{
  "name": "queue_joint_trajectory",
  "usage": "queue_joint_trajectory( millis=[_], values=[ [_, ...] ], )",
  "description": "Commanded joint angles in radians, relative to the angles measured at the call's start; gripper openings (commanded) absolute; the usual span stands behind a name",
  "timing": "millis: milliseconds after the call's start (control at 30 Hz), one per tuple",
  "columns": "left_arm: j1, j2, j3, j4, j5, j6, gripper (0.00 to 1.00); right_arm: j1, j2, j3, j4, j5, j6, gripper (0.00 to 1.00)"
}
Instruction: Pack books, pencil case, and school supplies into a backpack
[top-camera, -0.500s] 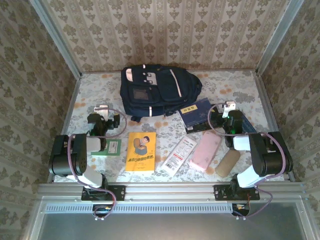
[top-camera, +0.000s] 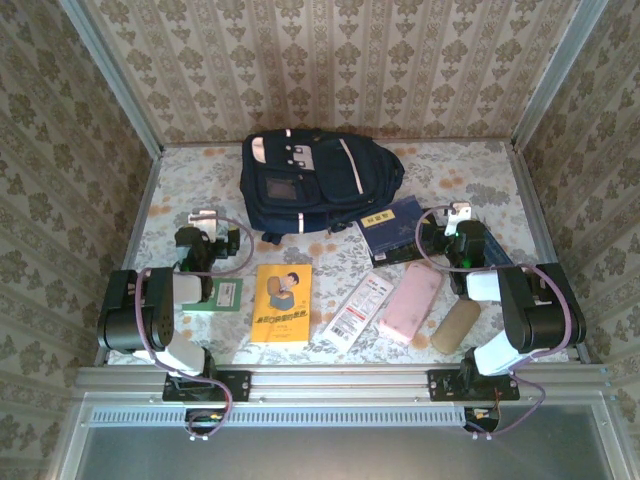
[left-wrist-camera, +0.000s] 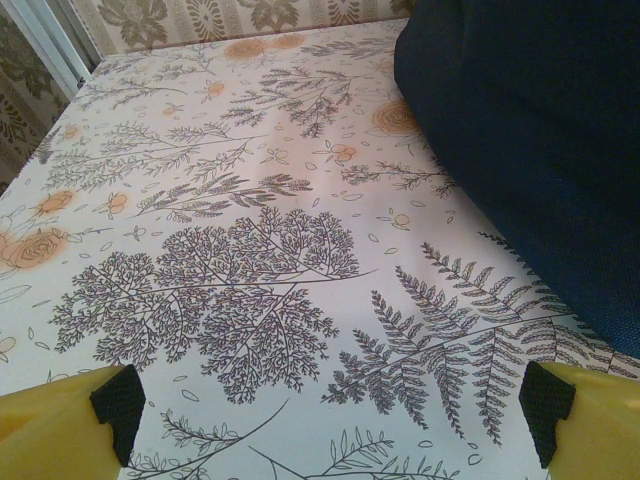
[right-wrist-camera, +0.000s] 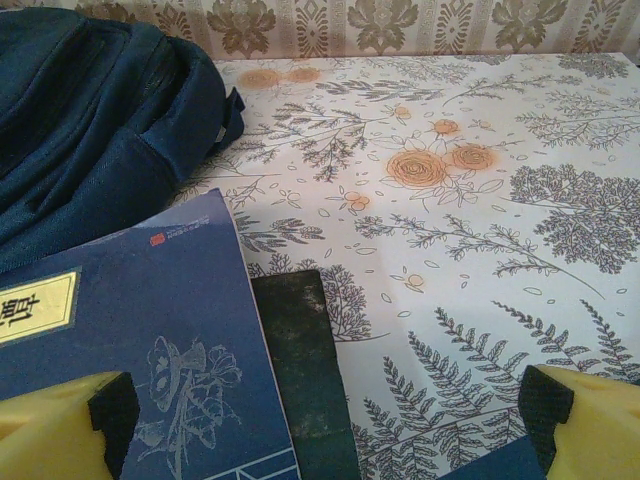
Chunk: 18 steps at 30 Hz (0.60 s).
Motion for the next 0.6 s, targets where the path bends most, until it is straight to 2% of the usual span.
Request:
queue_joint_trajectory(
  millis=[0, 567],
  values=[
    [-0.006, -0.010, 0.017, 0.005, -0.008, -0.001, 1.00, 0.005, -0.012, 0.004, -0.003, 0.003, -0.012, 1.00],
    [0.013, -0.009, 0.018, 0.005, 0.030, -0.018, 1.00, -0.006, -0.011, 0.007, -0.007, -0.020, -0.003, 1.00]
  ],
)
